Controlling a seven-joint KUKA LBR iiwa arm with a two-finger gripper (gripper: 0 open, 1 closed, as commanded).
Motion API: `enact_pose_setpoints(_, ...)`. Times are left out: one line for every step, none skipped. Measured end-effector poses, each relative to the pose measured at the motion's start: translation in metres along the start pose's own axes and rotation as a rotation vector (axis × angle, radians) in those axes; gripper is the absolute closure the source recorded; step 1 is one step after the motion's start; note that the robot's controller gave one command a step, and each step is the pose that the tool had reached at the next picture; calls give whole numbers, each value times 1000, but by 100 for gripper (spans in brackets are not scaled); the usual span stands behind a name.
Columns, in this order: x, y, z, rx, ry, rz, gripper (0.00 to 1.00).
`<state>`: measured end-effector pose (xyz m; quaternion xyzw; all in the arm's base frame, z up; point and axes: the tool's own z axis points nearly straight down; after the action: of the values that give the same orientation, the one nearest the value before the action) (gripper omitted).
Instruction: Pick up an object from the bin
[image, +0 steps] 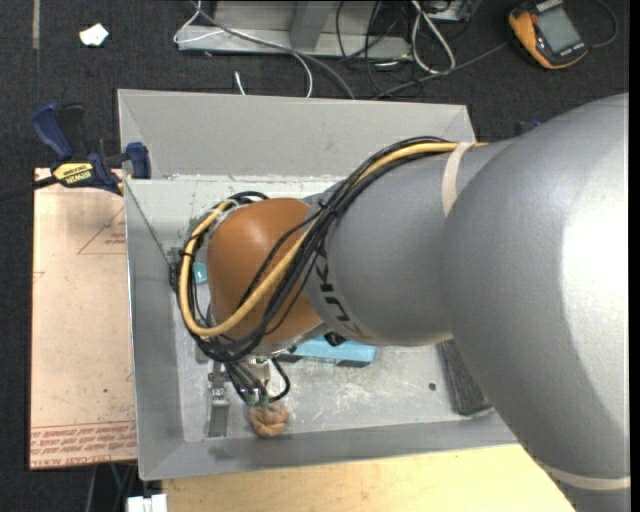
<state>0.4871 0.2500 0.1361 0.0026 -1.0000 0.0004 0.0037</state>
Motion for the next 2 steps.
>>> enact_pose_setpoints(-2,-1,-5,-2,-6,5,0)
enact_pose_setpoints(0,-13,-20,-3,-4,15,0)
